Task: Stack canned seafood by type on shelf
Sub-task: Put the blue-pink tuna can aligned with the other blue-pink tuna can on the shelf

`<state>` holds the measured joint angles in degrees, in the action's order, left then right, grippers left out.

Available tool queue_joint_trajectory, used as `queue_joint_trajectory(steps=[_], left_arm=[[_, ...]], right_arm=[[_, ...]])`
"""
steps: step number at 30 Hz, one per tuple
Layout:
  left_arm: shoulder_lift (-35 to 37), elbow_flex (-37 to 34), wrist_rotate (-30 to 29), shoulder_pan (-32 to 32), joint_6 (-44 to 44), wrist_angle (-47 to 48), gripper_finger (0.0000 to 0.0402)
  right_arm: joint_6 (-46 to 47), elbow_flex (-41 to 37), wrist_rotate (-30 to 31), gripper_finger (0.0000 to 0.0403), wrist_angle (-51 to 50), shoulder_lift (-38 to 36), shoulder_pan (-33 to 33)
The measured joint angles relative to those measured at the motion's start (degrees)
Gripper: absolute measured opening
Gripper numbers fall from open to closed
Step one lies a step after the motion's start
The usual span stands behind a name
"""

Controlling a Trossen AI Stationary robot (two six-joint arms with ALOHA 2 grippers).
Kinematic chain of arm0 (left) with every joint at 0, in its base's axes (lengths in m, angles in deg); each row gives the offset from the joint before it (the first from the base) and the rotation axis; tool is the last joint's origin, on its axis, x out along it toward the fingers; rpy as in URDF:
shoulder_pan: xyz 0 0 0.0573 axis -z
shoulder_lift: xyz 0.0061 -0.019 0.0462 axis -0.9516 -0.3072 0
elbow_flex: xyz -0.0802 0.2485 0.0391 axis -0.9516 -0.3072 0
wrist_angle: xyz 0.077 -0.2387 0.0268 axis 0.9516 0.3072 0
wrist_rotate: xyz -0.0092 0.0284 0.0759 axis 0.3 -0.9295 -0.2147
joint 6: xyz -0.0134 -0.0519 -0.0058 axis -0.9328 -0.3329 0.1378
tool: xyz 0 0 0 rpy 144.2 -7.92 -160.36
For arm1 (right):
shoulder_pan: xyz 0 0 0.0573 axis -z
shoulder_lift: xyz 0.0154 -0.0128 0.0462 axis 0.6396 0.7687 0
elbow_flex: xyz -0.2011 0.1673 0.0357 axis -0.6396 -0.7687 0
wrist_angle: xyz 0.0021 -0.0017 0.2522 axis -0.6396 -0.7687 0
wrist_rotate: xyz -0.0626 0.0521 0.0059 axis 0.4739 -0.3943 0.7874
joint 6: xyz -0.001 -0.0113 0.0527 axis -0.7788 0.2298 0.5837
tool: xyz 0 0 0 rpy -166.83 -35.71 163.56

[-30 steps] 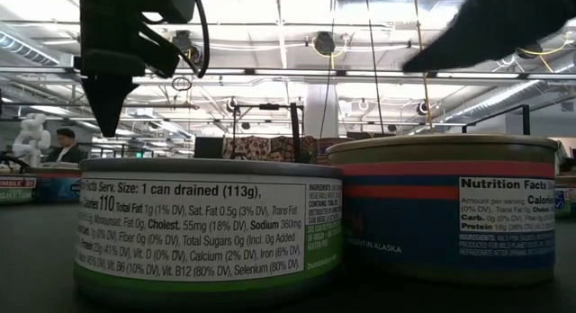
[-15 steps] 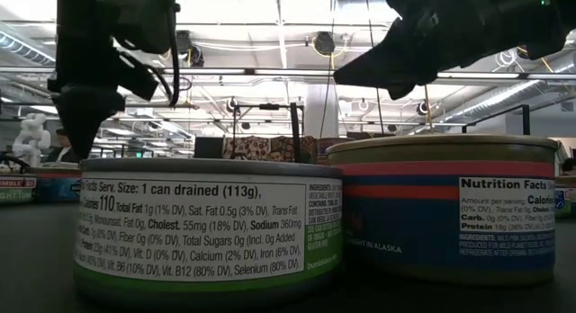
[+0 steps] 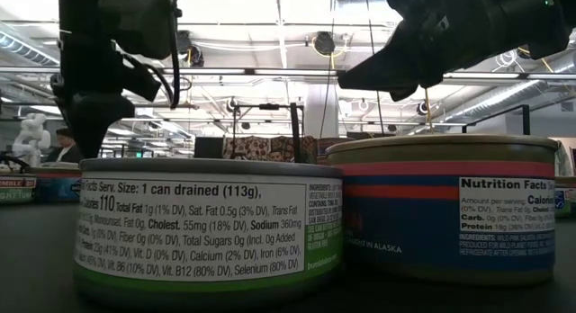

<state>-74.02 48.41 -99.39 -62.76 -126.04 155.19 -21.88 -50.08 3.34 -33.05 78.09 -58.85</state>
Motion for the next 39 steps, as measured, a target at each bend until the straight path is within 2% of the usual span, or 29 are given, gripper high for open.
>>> queue_joint_trajectory(steps=[11,21,26,35,39], left_arm=[[-5.47,-1.6,-0.18,0.02,-0.21,0.05,0.0151],[-5.89,-4.43,0.11,0.02,-0.15,-0.88,0.0143],[-5.87,-4.68,0.13,0.02,0.28,-1.55,0.0109],[-5.76,-4.45,-0.64,0.04,2.69,-1.51,0.0014],[-5.91,-3.08,-0.63,0.0,3.31,-1.64,0.0005]], right_arm=[[0.08,0.0,0.0,0.0001,-1.56,0.0,-0.02],[0.1,0.0,0.02,0.0,-1.86,0.0,-0.02],[0.1,0.0,0.03,0.0,-1.85,0.0,-0.02],[0.1,0.0,0.04,0.0,-1.85,0.0,-0.02],[0.1,0.0,0.04,0.0,-1.9,0.0,-0.02]])
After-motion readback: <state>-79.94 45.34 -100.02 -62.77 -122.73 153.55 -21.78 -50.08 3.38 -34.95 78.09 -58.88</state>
